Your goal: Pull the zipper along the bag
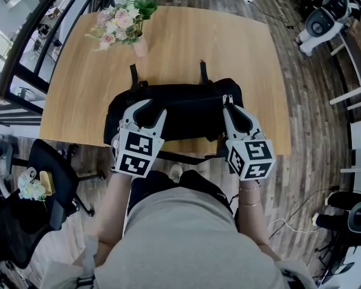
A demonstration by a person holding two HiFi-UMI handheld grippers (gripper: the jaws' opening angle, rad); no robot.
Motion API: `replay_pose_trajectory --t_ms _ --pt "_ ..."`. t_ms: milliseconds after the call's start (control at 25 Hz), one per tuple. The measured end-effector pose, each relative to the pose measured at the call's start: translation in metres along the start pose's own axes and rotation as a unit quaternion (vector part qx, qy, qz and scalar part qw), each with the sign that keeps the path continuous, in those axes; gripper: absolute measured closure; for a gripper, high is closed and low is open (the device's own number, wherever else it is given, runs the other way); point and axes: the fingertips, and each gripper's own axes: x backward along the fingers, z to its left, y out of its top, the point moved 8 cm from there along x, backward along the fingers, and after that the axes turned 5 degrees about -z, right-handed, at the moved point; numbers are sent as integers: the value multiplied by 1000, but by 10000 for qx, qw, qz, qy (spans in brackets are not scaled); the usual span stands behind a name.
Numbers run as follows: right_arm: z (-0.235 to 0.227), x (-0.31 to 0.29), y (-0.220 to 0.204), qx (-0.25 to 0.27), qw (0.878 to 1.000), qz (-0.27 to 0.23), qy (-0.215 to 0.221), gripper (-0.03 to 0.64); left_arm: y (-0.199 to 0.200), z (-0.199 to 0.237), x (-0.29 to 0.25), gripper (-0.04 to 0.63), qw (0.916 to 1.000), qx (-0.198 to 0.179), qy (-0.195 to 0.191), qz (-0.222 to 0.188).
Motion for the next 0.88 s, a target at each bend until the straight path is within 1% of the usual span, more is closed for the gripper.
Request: replay_pose_trajectory --t_ms 120,200,240,320,480,560,680,840,880 --pt "8 1 6 -64 9997 -109 217 543 2 1 5 451 9988 447 108 -164" --pt "15 0 8 -186 9988 -238 396 521 2 -1 9 451 9960 796 230 -327" --pt "18 1 10 -244 9982 -359 420 509 3 -3 11 453 9944 933 274 -421" --pt "24 2 13 -331 9968 -557 472 509 4 -6 14 454 9915 1123 339 -571" --pt "37 2 15 -370 9945 -574 794 511 7 -8 20 488 9854 1466 380 -773" --pt "44 3 16 -370 9933 -579 932 514 7 -9 24 507 9825 1616 332 -867" --pt "54 4 18 -349 9918 -634 1052 561 7 -13 28 535 9793 1761 173 -979" --pt "65 4 20 -281 9892 -711 1252 611 6 -21 31 554 9783 1817 46 -995" --pt "67 3 20 -272 9883 -745 1300 611 5 -23 32 555 9786 1811 29 -982"
